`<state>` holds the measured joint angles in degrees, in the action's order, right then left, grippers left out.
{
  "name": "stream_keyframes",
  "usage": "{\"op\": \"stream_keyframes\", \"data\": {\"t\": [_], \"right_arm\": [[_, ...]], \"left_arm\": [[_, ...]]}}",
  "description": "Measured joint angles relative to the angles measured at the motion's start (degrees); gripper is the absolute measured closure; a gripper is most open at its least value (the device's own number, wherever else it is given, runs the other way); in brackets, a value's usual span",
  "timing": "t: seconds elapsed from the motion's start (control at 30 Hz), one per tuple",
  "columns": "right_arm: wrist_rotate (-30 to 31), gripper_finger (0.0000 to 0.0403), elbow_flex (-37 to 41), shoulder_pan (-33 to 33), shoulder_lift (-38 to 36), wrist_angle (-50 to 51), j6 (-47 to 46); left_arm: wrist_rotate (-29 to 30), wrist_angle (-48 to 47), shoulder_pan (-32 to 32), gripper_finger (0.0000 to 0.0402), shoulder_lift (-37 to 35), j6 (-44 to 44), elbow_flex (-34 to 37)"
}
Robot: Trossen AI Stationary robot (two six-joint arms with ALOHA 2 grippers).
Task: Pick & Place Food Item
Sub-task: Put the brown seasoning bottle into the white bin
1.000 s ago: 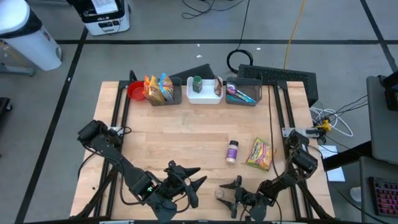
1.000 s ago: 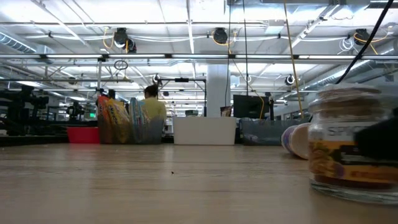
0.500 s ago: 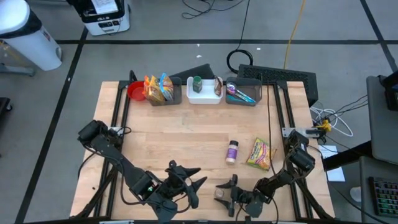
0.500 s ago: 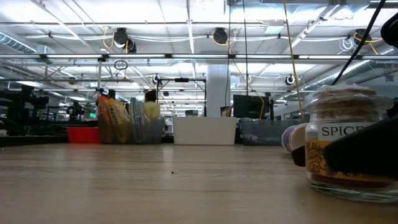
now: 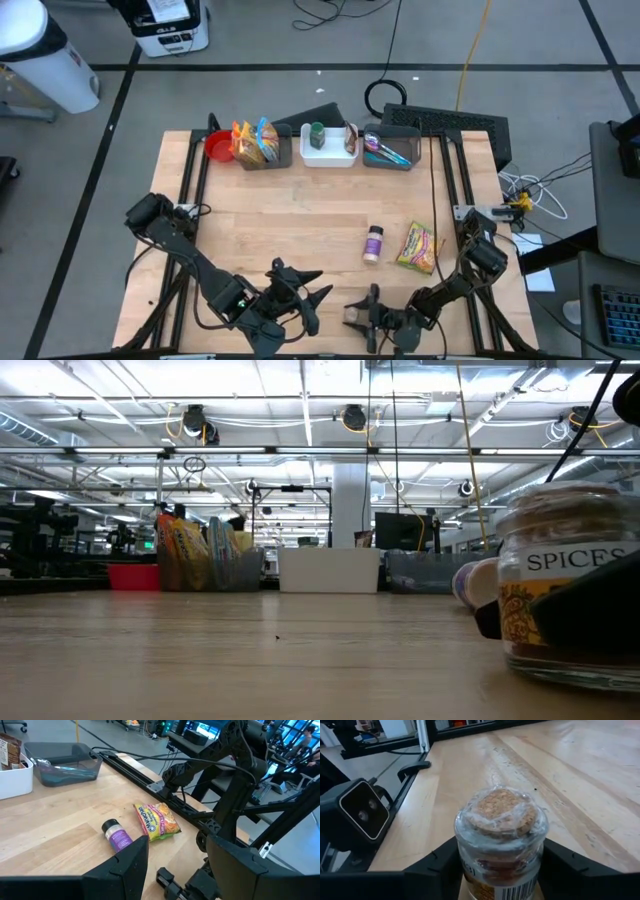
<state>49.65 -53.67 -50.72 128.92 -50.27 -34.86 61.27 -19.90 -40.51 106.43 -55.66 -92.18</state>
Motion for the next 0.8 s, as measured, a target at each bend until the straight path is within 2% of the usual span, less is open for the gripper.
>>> {"op": "stream_keyframes", "data": {"t": [0.17,0.27,0.37,0.53,0.63,0.8], "right_arm": [[-3.31,0.0214,0.04,0.09,-2.44,0.17,-0.07],[-7.56,0.0217,0.24,-0.02,-7.11,4.99,1.82],[-9.69,0.0217,0.27,-0.09,-15.0,14.57,2.05],[-10.01,0.0217,0.2,0.21,-29.92,31.61,4.09],[-10.02,0.0217,0.17,0.82,-39.53,37.07,7.49],[-9.45,0.0217,-0.3,3.07,-53.1,45.5,12.22]], "left_arm": [[-3.06,-0.03,0.22,0.0192,0.0,0.07,0.02],[-5.99,0.29,0.83,0.0192,0.0,0.07,0.01],[-10.15,2.23,1.63,0.0192,-0.13,1.72,0.0],[-17.52,8.26,3.94,0.0192,-0.96,0.81,0.02],[-21.37,12.52,5.73,0.0192,-1.52,-2.42,-0.04],[-23.79,19.7,7.93,0.0192,-1.92,-5.62,-0.02]]}}
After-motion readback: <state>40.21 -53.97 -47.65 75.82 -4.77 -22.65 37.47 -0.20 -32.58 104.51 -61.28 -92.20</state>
